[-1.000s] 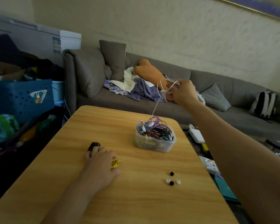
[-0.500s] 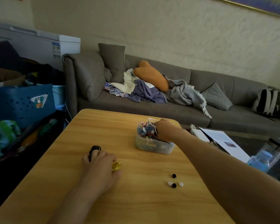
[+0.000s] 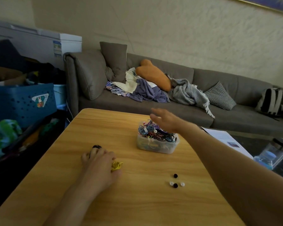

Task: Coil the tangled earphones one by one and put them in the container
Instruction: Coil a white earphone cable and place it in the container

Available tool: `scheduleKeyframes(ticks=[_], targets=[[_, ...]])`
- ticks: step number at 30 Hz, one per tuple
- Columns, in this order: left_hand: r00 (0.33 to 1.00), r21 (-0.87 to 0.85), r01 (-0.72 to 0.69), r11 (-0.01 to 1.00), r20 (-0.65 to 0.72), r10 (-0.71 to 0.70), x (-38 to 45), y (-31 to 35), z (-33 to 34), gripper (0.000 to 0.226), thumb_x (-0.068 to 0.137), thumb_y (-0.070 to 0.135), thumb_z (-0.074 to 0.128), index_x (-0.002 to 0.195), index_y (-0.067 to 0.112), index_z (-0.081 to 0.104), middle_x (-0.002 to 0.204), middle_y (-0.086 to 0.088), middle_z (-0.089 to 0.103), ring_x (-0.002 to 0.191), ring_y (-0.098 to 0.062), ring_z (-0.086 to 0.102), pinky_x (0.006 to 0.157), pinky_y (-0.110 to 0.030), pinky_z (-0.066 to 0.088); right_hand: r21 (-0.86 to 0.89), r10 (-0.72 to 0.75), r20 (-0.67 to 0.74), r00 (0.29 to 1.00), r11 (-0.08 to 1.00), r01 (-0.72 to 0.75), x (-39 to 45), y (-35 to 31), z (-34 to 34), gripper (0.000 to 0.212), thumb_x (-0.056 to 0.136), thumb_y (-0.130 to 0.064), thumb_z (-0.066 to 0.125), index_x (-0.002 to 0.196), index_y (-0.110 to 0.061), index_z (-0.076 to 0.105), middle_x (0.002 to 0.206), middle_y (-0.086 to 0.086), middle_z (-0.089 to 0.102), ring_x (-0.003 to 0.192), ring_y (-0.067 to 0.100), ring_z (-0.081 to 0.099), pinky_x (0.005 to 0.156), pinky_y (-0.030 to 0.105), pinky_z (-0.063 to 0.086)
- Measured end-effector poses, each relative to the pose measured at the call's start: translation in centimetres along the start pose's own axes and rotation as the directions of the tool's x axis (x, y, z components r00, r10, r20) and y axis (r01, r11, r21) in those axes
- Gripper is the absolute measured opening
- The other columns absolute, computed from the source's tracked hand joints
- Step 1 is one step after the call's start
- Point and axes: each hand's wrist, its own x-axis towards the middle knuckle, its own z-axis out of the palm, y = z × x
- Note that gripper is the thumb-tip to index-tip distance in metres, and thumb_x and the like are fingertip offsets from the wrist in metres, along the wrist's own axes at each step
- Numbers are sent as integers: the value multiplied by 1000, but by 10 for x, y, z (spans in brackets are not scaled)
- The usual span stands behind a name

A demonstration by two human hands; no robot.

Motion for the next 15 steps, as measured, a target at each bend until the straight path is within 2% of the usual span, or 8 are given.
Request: scheduleKeyframes(ticks=[3,6,9,11,13,15], targets=[[1000,15,-3,1000,25,3,-1,-2,-4,57,80,64,60,130,41,46,139,12,37,134,-15,25,109,-42,21,-60,-36,153,988,997,46,-1,3,32,54,109,-36,21,157,-14,15,165,6,9,152,22,5,121,35,5],[996,29,42,999,77,-44,0,-9,-6,70,76,68,63,136,38,41,147,6,28,138,-20,23,110,-45,21,-85,-92,73,993,992,98,-7,5,52,51,108,-32,23,156,-15,19,165,5,10,153,21,4,121,33,0],[989,-7,92,996,121,-90,2,-16,-4,79,73,70,65,138,36,37,148,1,25,138,-24,26,111,-44,23,-38,-109,76,991,993,112,-10,11,56,46,108,-27,28,153,-14,34,161,6,27,148,24,22,115,30,13],[981,-15,122,992,152,-119,3,-19,-4,86,72,70,66,142,33,32,148,-3,25,137,-27,30,111,-43,26,2,-72,56,996,997,72,-11,15,56,43,107,-30,30,147,-23,44,151,6,41,137,26,37,110,34,26],[975,-12,140,990,176,-136,4,-21,-4,91,73,69,66,145,28,29,150,-6,25,137,-28,31,111,-42,27,-26,-53,63,997,998,54,-9,14,55,41,106,-31,31,142,-29,50,145,6,47,132,27,43,106,38,33],[972,-10,142,990,193,-137,3,-21,-5,92,73,68,66,146,25,29,153,-6,24,139,-27,31,112,-41,29,-68,-47,111,993,996,54,-8,8,53,40,106,-30,31,141,-30,51,147,5,47,132,28,43,107,38,34]])
